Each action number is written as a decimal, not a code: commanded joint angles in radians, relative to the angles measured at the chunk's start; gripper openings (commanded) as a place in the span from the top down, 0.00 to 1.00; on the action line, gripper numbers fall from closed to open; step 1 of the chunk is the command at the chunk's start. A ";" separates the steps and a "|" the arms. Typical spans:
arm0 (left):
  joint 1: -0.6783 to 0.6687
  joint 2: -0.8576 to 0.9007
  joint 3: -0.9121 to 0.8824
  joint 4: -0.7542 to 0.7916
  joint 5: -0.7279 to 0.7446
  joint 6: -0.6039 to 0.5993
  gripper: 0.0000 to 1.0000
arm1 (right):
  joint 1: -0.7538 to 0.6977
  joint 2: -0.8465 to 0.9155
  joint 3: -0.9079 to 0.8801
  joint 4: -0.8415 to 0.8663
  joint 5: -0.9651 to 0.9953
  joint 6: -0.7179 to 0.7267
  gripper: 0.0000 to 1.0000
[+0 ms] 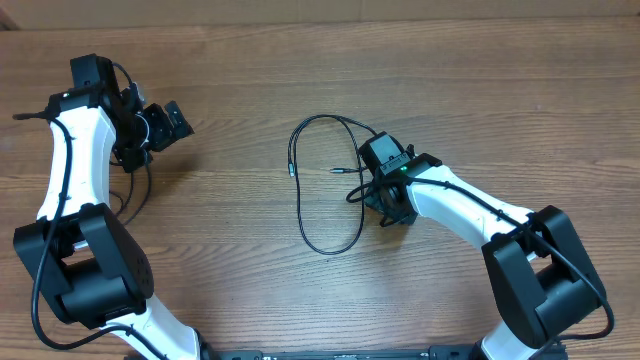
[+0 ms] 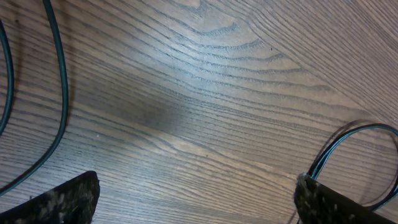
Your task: Untangle cables
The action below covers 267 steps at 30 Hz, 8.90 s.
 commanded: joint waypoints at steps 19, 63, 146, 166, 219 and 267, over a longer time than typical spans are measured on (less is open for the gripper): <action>-0.011 0.010 -0.001 0.005 0.010 -0.006 0.00 | 0.003 0.088 0.026 0.086 -0.169 0.000 0.00; -0.013 0.010 -0.001 0.005 0.010 -0.006 0.00 | 0.002 0.088 0.026 0.090 -0.169 -0.001 0.00; -0.206 0.011 -0.135 -0.115 0.223 0.095 0.00 | -0.009 0.088 0.026 0.340 -0.154 -0.244 0.29; -0.494 0.011 -0.223 0.039 0.045 0.015 0.50 | -0.007 0.150 0.026 0.477 -0.105 -0.244 0.83; -0.724 0.022 -0.223 0.184 0.537 0.359 0.56 | -0.316 0.082 0.023 0.452 -1.257 -0.413 0.96; -0.728 0.022 0.027 0.010 -0.014 0.044 0.96 | -0.633 0.083 -0.053 0.005 -0.375 -0.261 0.00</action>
